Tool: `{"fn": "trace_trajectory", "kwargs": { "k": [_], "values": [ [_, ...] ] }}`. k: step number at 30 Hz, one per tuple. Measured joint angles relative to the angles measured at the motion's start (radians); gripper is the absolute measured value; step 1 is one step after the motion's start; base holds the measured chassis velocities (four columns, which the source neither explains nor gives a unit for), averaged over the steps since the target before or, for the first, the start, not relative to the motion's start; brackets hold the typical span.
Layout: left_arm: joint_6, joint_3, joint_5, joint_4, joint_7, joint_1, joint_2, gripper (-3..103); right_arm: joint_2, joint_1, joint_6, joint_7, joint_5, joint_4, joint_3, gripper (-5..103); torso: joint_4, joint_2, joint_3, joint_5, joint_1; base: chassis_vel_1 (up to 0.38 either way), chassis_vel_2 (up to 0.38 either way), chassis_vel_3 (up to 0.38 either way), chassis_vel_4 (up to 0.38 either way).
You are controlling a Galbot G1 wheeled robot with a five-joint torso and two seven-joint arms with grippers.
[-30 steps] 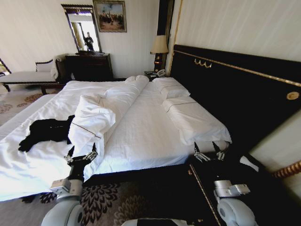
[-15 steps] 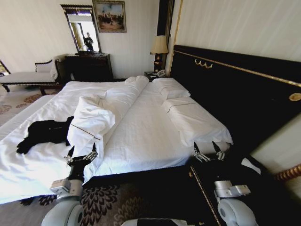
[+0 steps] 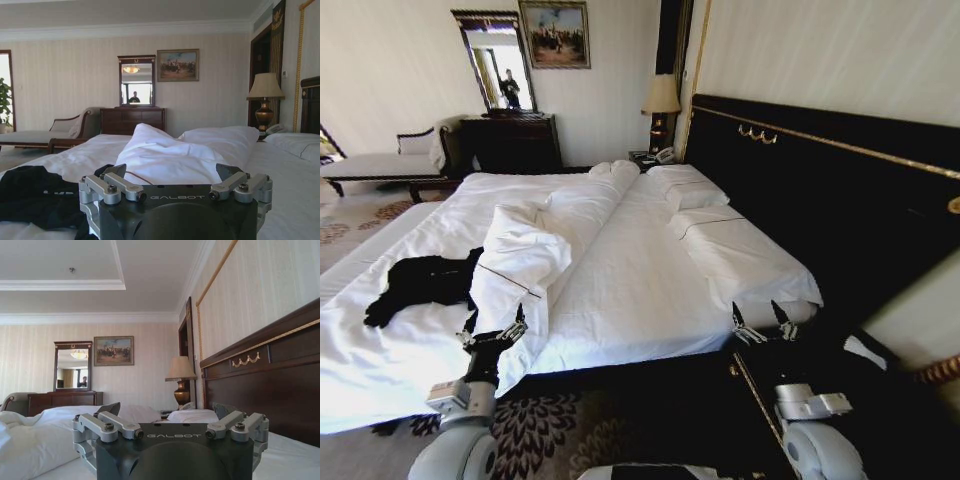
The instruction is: Fold the clothes on the bed.
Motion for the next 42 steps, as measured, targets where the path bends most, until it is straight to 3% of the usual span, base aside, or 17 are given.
{"fn": "trace_trajectory", "kwargs": {
  "k": [16, 21, 42],
  "values": [
    [-0.003, -0.001, 0.001, 0.007, -0.001, -0.003, 0.000, 100, 0.003, 0.004, 0.012, 0.006, 0.013, -0.009, -0.010, 100, 0.0002, 0.000, 0.000, -0.0006, 0.000, 0.226, 0.220, -0.219, -0.217],
    [-0.003, 0.001, 0.001, 0.008, -0.001, -0.004, 0.000, 100, 0.006, 0.007, 0.014, 0.004, 0.014, -0.012, -0.013, 100, -0.0001, 0.000, 0.000, 0.0009, 0.000, -0.014, -0.009, 0.005, 0.002],
    [-0.006, 0.000, 0.005, 0.012, 0.000, -0.005, 0.000, 100, 0.007, 0.015, 0.008, 0.009, -0.005, -0.026, -0.018, 100, -0.0002, 0.000, 0.000, 0.0000, 0.000, -0.022, -0.009, 0.011, -0.003]
  ]
}}
